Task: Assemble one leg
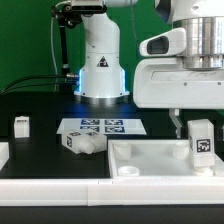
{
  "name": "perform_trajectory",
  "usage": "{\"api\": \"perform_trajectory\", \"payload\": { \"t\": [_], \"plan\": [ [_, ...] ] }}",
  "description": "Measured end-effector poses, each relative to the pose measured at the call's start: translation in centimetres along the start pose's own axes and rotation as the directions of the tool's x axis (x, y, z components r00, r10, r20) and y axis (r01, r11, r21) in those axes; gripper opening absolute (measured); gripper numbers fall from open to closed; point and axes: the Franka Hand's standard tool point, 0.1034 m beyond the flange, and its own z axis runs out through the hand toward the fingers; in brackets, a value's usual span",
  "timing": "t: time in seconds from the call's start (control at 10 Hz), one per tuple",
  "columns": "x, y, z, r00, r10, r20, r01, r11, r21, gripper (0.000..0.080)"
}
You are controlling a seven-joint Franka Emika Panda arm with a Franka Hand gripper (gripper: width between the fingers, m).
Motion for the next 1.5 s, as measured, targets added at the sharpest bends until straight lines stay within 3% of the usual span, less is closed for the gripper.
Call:
{"api": "perform_trajectory", "payload": {
  "t": [0.1,0.5,0.7,0.9,1.2,1.3,1.5],
  "plan": [
    [0.0,0.0,0.0,0.998,0.070,0.000,-0.070,0.998,0.000,0.0284],
    [-0.1,-0.1,0.1,0.923,0.385,-0.001,-0.385,0.923,-0.003,0.0285],
    [-0.2,-0.2,0.1,0.774,0.633,-0.001,-0.633,0.774,-0.005,0.0285],
    [-0.5,-0.6,0.2,0.526,0.850,0.011,-0.850,0.527,0.002,0.0285],
    [-0.5,-1.5,0.6,0.244,0.969,0.024,-0.970,0.244,0.002,0.0285],
    [-0.5,-1.7,0.6,0.186,0.982,0.024,-0.983,0.186,-0.001,0.0285],
    [-0.5,-1.7,0.7,0.201,0.979,0.024,-0.980,0.201,0.000,0.0285]
  ]
}}
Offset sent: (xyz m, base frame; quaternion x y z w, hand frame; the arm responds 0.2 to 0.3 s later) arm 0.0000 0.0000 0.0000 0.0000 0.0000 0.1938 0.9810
